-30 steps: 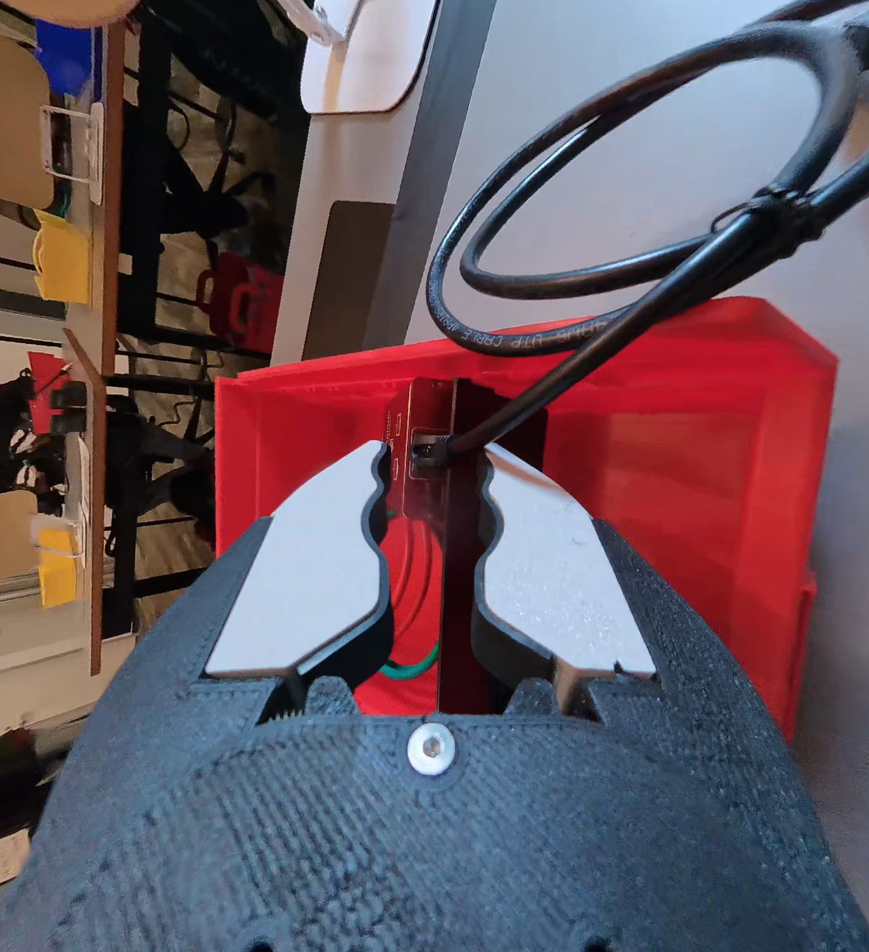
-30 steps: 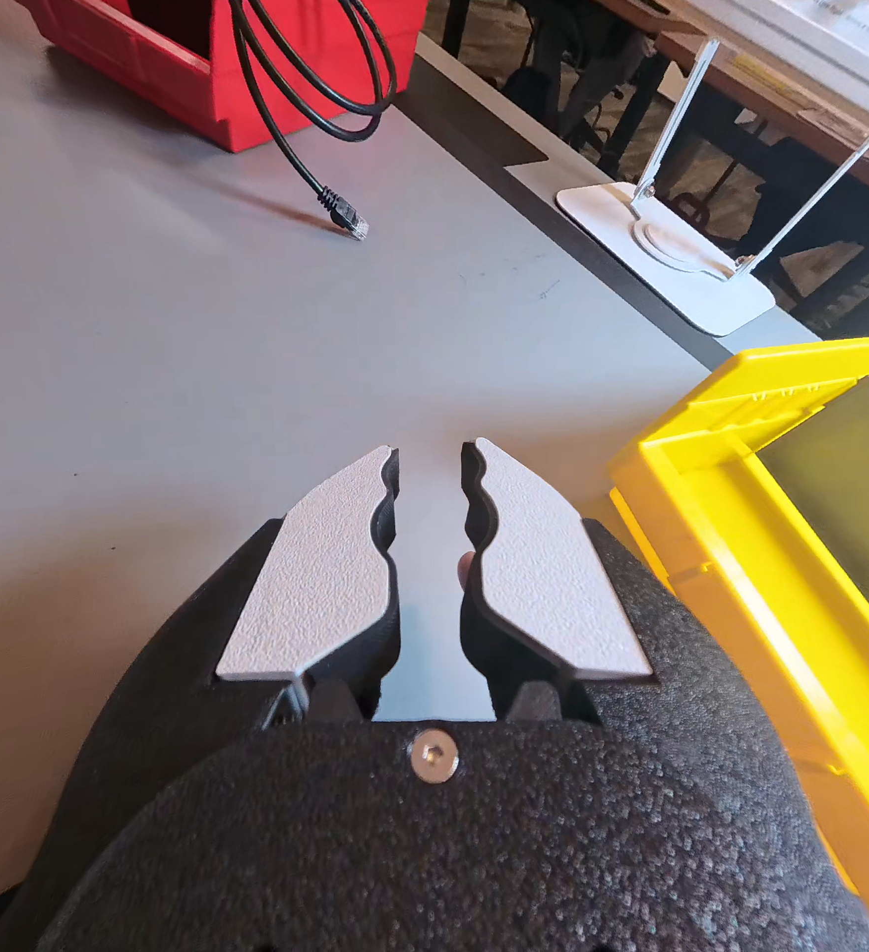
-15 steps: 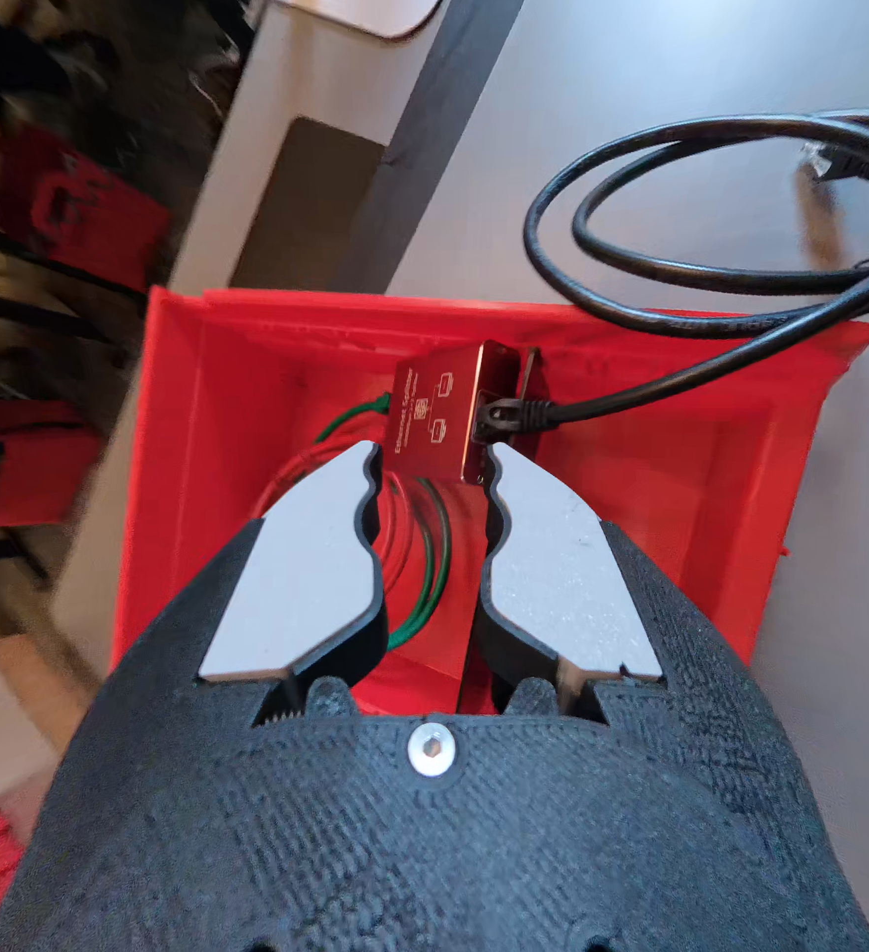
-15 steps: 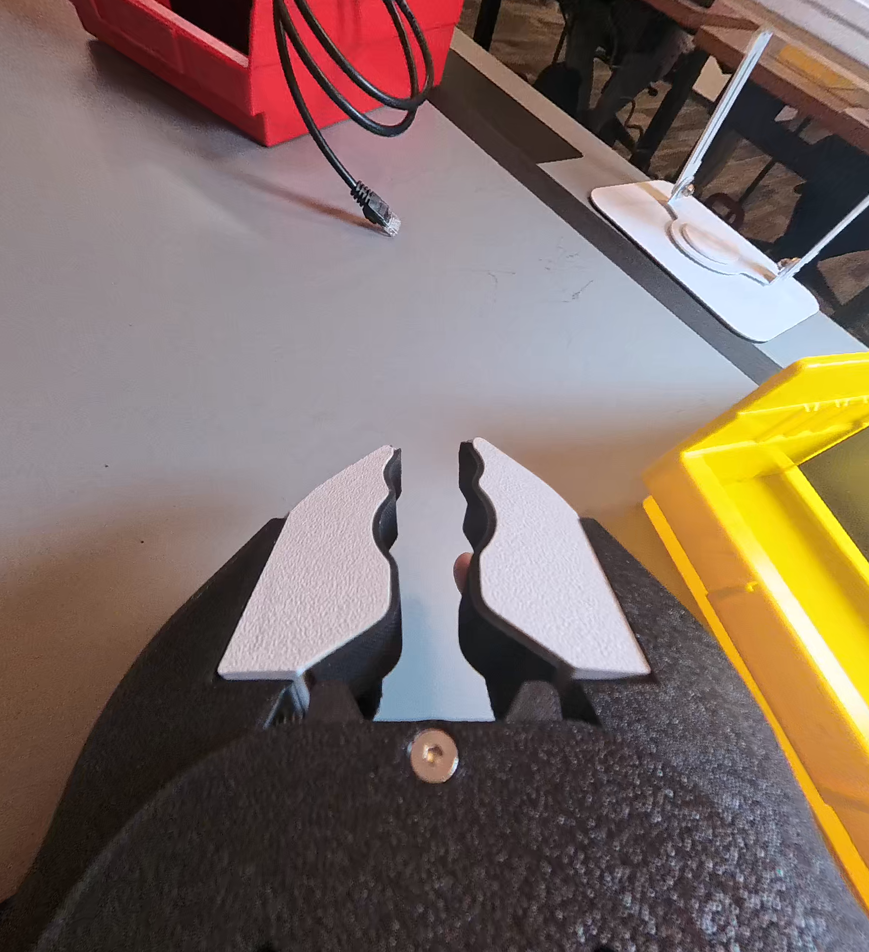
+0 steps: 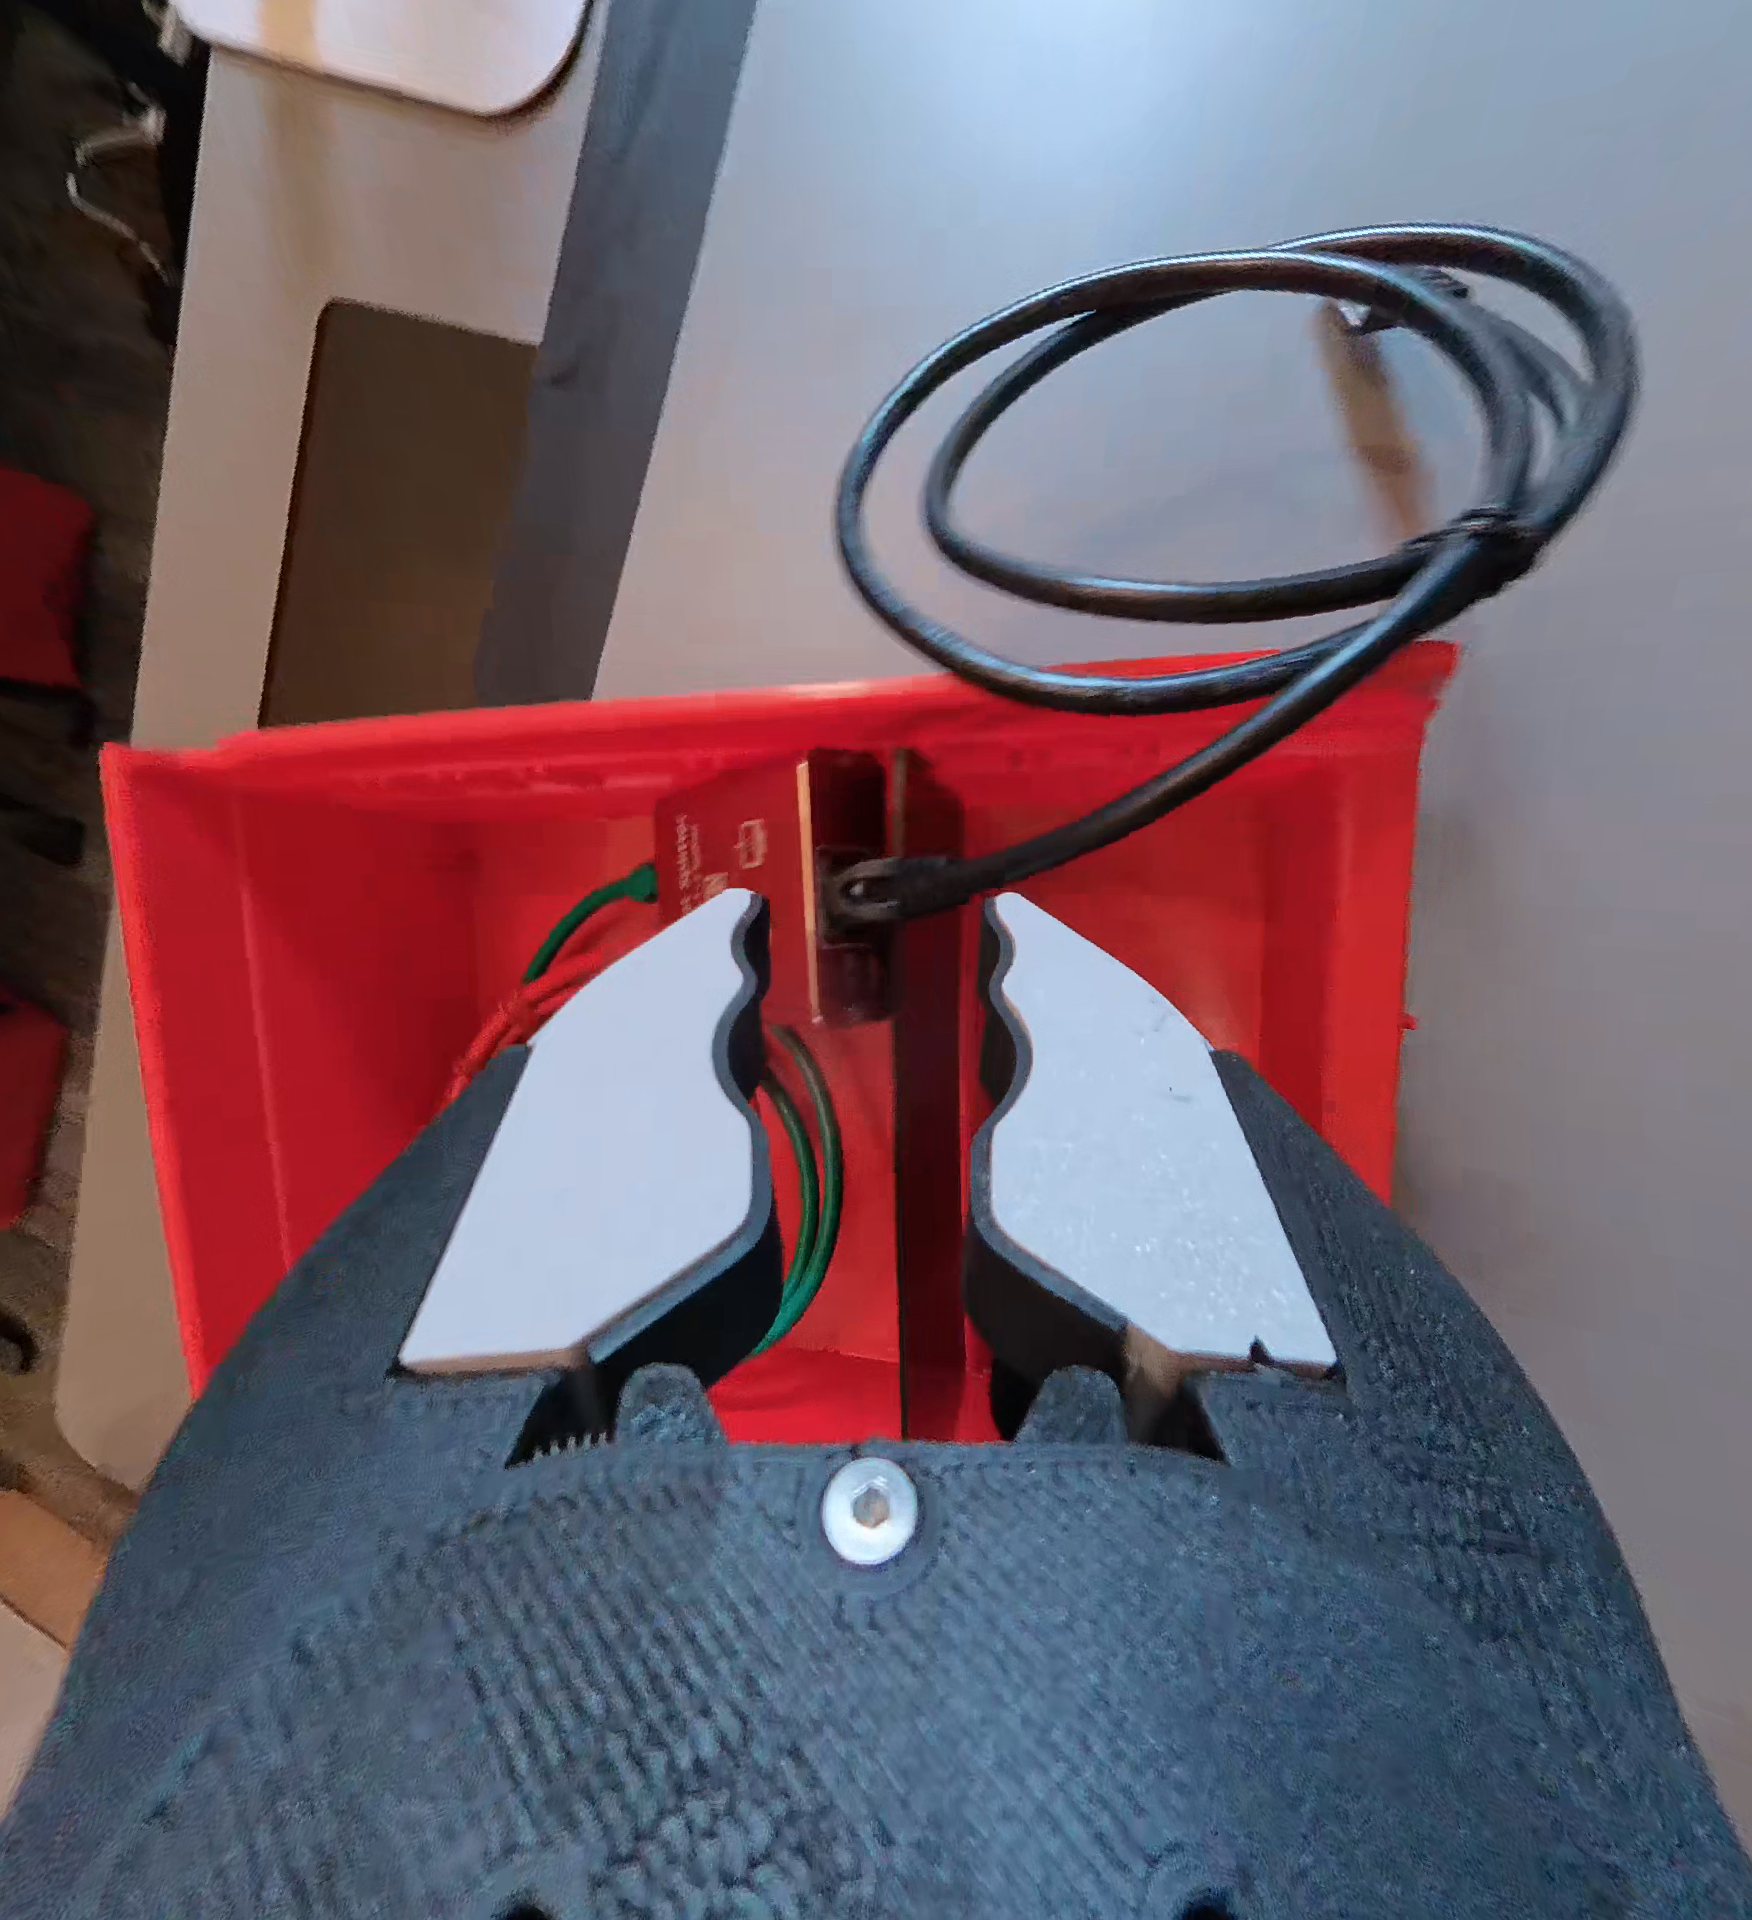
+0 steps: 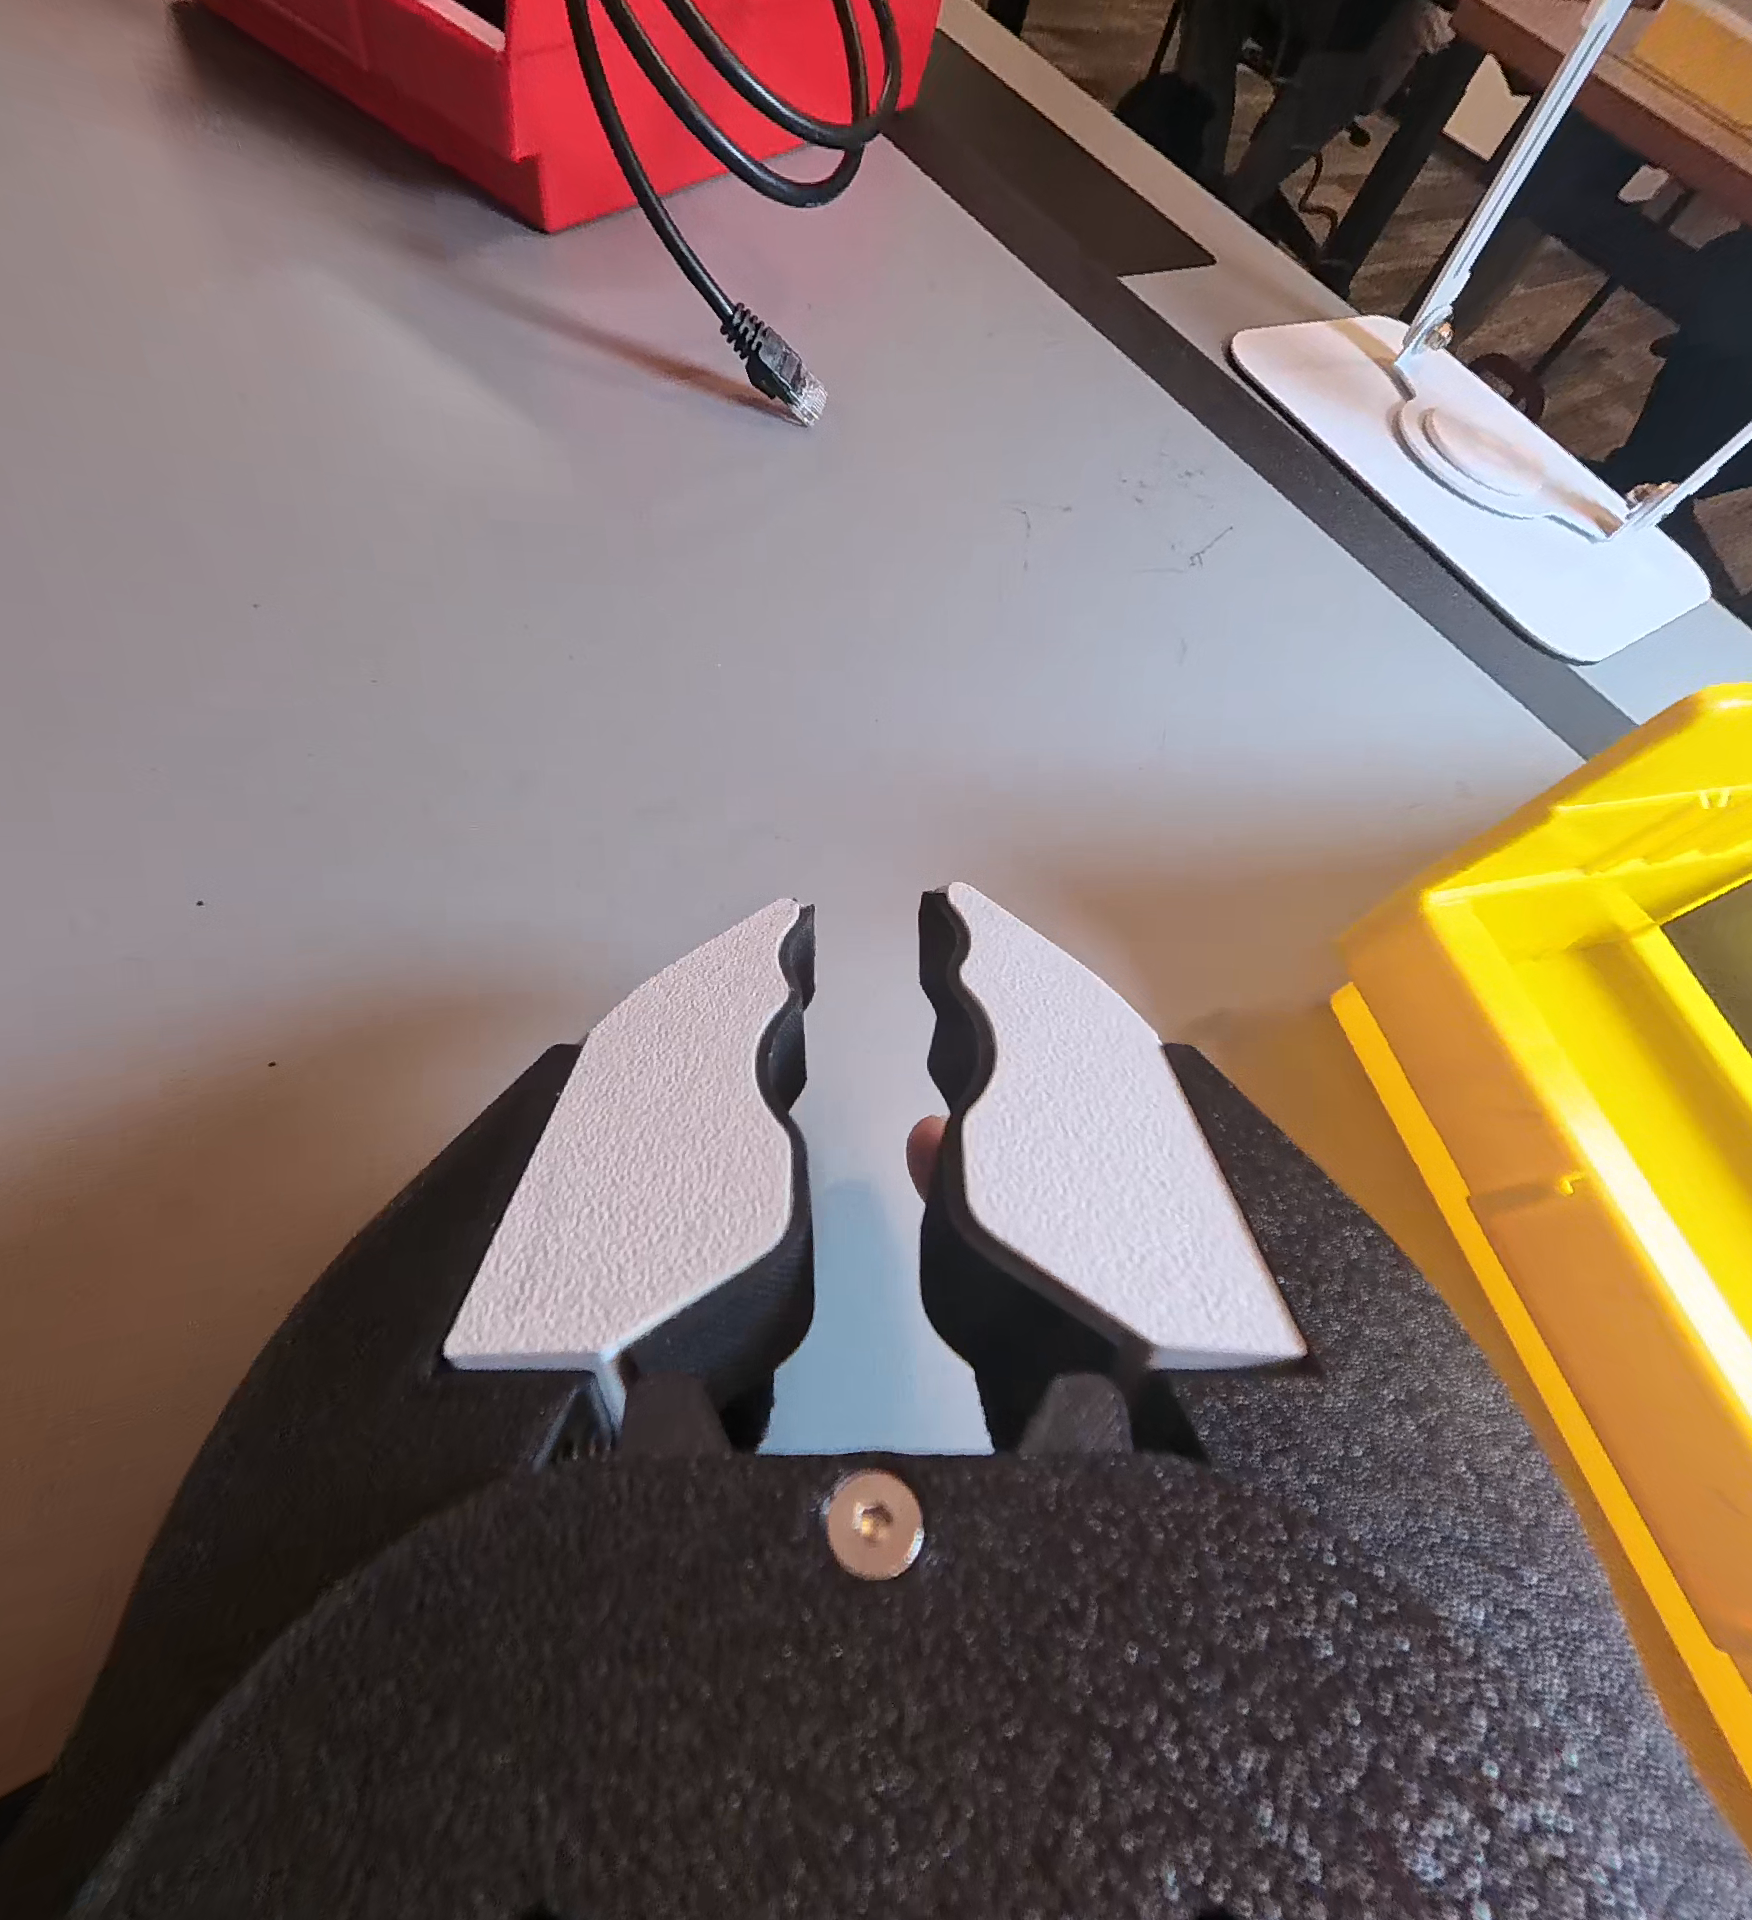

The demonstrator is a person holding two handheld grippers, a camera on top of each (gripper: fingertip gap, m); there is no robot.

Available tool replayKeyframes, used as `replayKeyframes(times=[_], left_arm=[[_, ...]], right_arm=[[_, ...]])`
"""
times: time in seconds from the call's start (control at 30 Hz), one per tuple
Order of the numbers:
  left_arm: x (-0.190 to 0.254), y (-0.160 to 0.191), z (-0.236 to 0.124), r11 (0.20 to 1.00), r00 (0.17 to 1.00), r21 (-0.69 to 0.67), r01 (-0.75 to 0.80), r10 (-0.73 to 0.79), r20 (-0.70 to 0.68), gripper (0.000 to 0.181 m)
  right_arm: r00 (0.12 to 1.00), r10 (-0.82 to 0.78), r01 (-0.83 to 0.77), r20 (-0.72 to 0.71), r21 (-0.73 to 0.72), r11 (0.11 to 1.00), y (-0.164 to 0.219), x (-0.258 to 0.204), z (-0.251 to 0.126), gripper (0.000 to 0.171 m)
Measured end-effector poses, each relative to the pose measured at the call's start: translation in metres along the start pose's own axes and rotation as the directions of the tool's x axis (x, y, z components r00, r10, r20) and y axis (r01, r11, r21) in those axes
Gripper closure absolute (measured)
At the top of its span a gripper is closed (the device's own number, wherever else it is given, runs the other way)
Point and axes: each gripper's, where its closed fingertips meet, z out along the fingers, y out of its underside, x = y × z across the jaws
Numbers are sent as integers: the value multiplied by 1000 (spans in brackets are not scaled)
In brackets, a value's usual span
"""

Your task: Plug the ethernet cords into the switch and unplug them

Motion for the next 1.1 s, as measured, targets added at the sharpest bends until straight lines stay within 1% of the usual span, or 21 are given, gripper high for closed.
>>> replayKeyframes(times=[0.03,0.13,0.27,0.3,0.37,0.47,0.57,0.63,0.77,0.9,1.1], left_arm=[[6,-2,1,999,999,-3,-37,37,6,145],[13,-7,6,992,990,-6,-123,123,65,157],[16,-10,6,985,977,4,-170,168,131,172],[15,-10,5,984,973,0,-178,176,150,173],[13,-12,3,980,960,0,-200,196,199,176],[8,-15,-1,973,938,13,-228,216,270,171],[9,-13,3,975,933,9,-223,210,292,167],[10,-11,9,981,940,2,-195,187,285,168],[6,-14,11,969,909,-6,-246,233,347,170],[-6,-27,-9,967,881,9,-254,227,415,172],[-41,-46,-61,975,829,59,-213,148,540,174]], right_arm=[[1000,-1,1,0,1,1000,0,0,0,152],[1000,-1,1,-3,2,1000,0,0,0,153],[1000,-4,4,-10,8,1000,-2,1,-2,154],[1000,-2,2,-11,11,1000,-2,1,-2,154],[1000,3,-3,-12,17,1000,-3,2,-3,155],[1000,9,-8,-11,24,1000,-5,2,-4,155],[1000,6,-6,-12,31,1000,-6,1,-6,155],[1000,6,-6,-14,34,999,-6,1,-7,155],[1000,13,-12,-20,38,999,-6,3,-9,155],[999,25,-24,-20,43,999,-6,5,-9,156],[1000,17,-16,-17,41,999,-6,3,-8,156]])
